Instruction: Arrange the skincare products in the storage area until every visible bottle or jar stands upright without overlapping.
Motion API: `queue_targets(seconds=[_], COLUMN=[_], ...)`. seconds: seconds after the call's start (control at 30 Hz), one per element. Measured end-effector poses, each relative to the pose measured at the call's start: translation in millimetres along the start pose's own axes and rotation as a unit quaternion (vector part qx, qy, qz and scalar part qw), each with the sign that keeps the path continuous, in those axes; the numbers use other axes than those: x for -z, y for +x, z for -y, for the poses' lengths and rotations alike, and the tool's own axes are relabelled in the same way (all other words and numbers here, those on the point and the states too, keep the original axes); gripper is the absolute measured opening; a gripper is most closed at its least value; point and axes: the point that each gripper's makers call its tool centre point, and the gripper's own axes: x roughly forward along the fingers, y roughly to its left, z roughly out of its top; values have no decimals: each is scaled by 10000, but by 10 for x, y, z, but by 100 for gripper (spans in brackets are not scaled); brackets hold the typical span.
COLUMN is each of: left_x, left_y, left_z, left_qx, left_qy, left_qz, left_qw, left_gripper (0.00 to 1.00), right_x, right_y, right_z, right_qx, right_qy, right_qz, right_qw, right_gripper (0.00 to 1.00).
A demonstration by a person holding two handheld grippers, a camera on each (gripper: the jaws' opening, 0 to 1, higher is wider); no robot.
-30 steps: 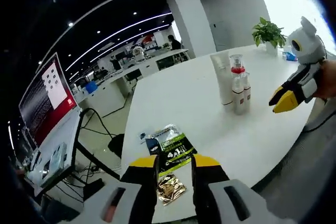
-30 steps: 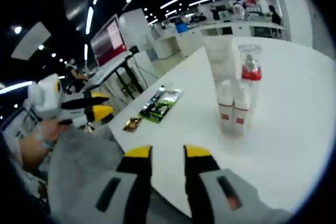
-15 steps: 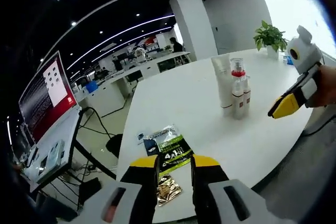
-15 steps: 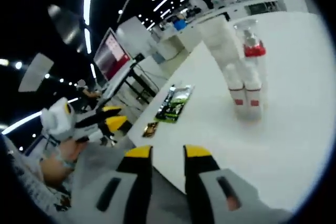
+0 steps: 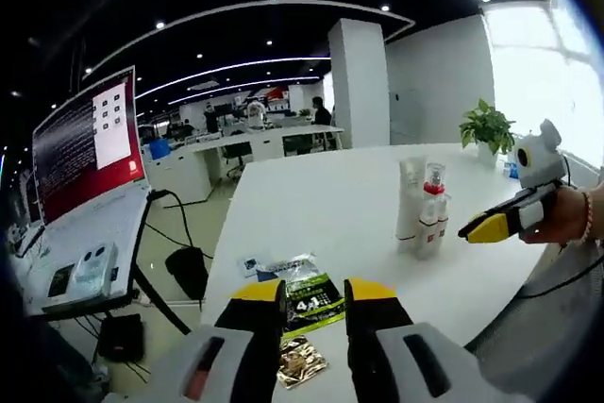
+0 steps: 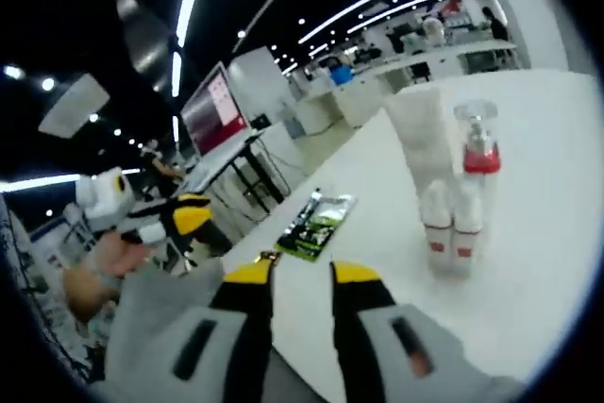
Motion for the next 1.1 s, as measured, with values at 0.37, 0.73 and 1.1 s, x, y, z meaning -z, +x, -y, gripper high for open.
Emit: queue_targets(seconds=[0.37,0.73,1.1], left_x=[507,751,965], left_y=[462,910,1228], left_z=[-358,-405,-429], left_qx=[319,480,462], left_qy=[-624,-339,-624], left_qz=[-970,-1619,-2066], left_qw=[9928,9851,9753], left_gripper=[24,24,23], right_x=[27,341,522], right_y=[805,1416,1548], right_z=[-10,195,410], right_qx=[236,538,843], right_qy=[-505,-472,-331], right_qz=[-328,-986,-1397], right_qw=[9979,9926,9860], right_gripper=[23,25,27])
